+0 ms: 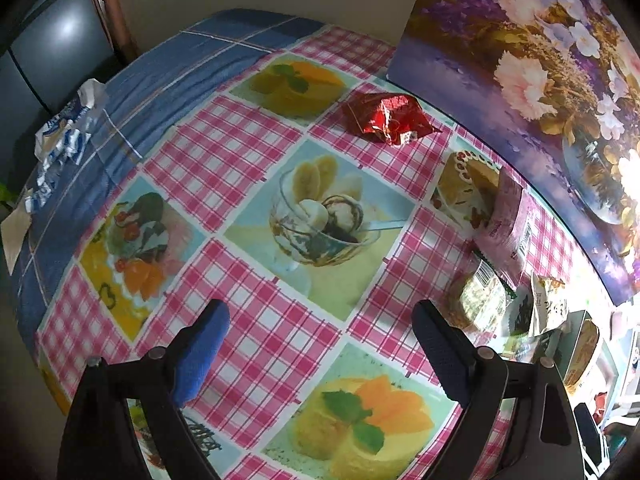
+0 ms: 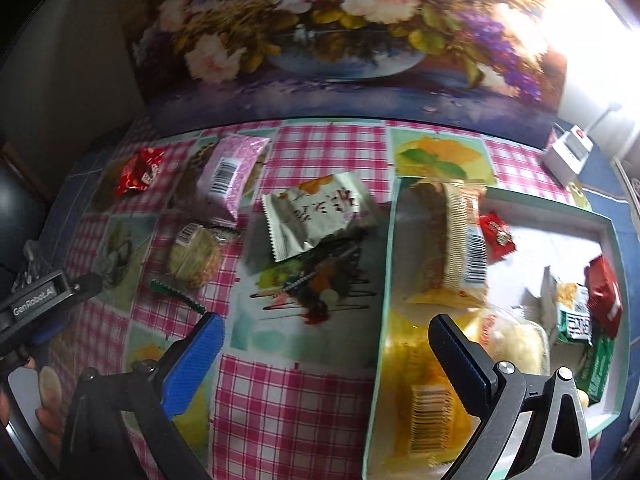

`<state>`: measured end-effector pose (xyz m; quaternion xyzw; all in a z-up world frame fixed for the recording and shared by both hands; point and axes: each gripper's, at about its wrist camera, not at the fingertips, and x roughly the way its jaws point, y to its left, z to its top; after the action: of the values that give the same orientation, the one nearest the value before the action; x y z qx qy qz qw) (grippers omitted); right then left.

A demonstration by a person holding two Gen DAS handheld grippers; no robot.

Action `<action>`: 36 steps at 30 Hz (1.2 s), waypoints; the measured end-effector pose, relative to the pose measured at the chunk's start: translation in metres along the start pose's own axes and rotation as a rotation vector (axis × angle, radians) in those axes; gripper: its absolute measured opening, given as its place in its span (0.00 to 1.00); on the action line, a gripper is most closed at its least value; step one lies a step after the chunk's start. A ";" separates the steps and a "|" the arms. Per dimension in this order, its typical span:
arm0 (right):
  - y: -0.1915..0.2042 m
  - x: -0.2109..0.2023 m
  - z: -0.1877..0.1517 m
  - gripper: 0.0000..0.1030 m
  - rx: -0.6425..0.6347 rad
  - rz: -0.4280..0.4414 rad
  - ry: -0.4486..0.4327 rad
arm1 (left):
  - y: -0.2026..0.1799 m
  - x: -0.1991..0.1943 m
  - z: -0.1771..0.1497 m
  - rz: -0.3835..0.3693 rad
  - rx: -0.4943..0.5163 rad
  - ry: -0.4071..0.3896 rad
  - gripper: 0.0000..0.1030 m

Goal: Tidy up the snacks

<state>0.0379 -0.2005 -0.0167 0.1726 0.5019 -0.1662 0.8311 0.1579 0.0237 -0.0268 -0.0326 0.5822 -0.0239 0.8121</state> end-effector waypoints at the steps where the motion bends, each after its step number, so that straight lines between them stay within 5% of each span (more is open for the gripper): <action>1: 0.002 0.003 0.001 1.00 -0.005 0.002 0.001 | -0.001 0.002 0.001 -0.005 0.001 0.002 0.90; 22: 0.004 0.023 0.037 1.00 0.024 0.014 -0.066 | -0.049 0.016 0.016 -0.101 0.117 -0.064 0.90; 36: -0.011 0.031 0.044 1.00 0.038 -0.080 -0.088 | -0.082 0.025 0.012 -0.162 0.191 -0.061 0.90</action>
<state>0.0809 -0.2334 -0.0269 0.1607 0.4680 -0.2163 0.8416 0.1773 -0.0595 -0.0394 -0.0028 0.5476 -0.1437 0.8243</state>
